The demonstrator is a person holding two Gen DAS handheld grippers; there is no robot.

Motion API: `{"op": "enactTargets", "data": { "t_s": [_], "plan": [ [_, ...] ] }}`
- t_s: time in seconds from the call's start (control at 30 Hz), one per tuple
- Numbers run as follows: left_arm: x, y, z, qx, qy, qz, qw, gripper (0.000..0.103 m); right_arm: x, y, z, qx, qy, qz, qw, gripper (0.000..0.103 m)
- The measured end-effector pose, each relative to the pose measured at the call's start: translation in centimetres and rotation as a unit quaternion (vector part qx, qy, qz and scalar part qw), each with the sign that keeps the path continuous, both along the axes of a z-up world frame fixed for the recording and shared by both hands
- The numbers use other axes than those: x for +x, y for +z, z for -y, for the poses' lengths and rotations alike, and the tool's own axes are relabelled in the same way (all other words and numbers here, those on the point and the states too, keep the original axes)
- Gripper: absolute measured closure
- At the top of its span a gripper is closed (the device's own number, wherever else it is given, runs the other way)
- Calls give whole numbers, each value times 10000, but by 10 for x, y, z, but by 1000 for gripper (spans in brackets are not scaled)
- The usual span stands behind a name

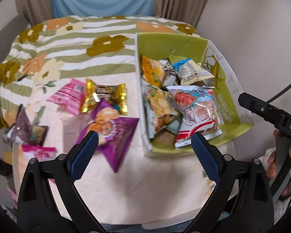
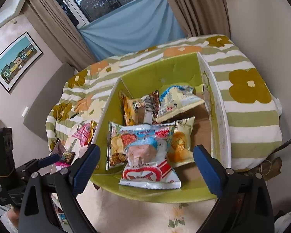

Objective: Organize snacks
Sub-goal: 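Withdraw both tools from the box toward the remaining snacks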

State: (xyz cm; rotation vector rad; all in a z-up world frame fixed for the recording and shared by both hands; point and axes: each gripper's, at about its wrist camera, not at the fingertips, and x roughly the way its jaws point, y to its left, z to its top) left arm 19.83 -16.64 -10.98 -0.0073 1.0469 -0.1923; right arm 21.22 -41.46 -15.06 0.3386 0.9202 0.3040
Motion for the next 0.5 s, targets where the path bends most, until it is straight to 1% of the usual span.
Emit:
{"op": "enactTargets", "data": {
  "t_s": [0.13, 0.2, 0.27, 0.37, 0.5],
  "plan": [
    [-14, 15, -30, -1, 179, 140, 9997, 7, -6, 6, -4, -120, 73, 70, 9999, 7],
    [-19, 22, -50, -73, 282, 175, 9994, 7, -12, 15, -11, -224, 42, 152, 9996, 7],
    [-25, 29, -71, -136, 353, 255, 9990, 7, -19, 24, -19, -202, -1, 224, 9995, 7],
    [-34, 37, -102, -104, 408, 340, 9985, 7, -32, 39, -36, -186, -70, 401, 9990, 7],
    [-43, 44, -143, -70, 427, 370, 9984, 7, -47, 56, -75, -387, -122, 604, 9973, 7]
  ]
}}
